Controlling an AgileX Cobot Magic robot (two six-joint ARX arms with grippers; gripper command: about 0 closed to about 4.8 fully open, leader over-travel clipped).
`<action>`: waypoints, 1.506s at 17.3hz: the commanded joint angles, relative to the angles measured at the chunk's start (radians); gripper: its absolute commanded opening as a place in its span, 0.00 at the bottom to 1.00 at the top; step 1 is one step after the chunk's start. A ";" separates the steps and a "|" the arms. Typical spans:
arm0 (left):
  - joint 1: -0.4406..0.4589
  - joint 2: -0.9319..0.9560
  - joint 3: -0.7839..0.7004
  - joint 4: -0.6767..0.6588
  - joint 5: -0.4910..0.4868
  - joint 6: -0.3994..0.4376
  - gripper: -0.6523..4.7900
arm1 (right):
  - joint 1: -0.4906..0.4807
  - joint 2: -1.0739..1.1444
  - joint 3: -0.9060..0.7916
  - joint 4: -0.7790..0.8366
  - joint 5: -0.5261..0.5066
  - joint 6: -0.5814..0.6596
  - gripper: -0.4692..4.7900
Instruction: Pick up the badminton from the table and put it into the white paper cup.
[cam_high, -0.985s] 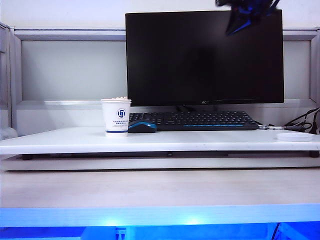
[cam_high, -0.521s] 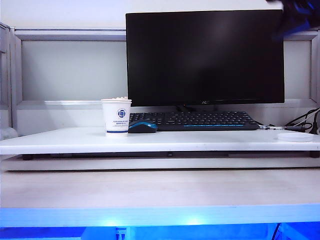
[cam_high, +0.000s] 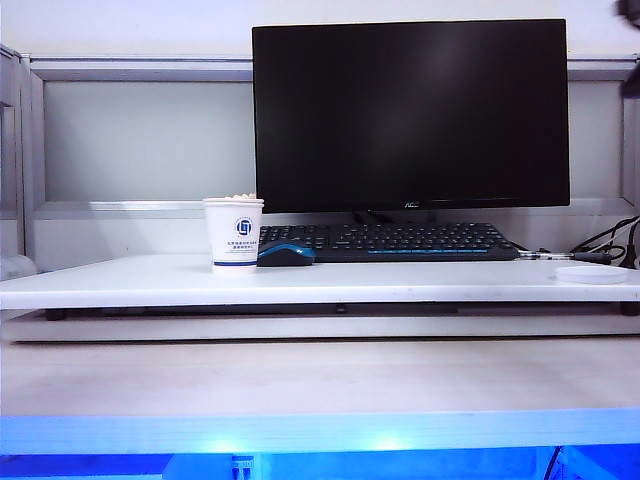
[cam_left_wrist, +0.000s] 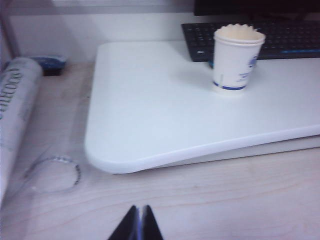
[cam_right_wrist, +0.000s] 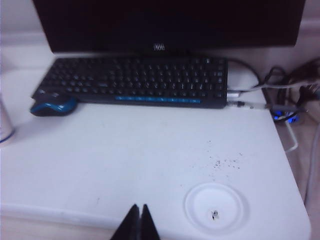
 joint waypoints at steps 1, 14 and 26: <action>0.000 0.000 0.000 0.014 0.030 -0.003 0.16 | 0.002 -0.127 -0.113 0.012 0.008 0.031 0.08; 0.002 0.002 0.000 0.003 0.099 -0.002 0.16 | 0.005 -0.674 -0.361 -0.347 0.064 0.079 0.08; 0.001 0.000 0.000 -0.033 -0.039 -0.003 0.16 | 0.007 -0.675 -0.361 -0.349 0.064 0.079 0.08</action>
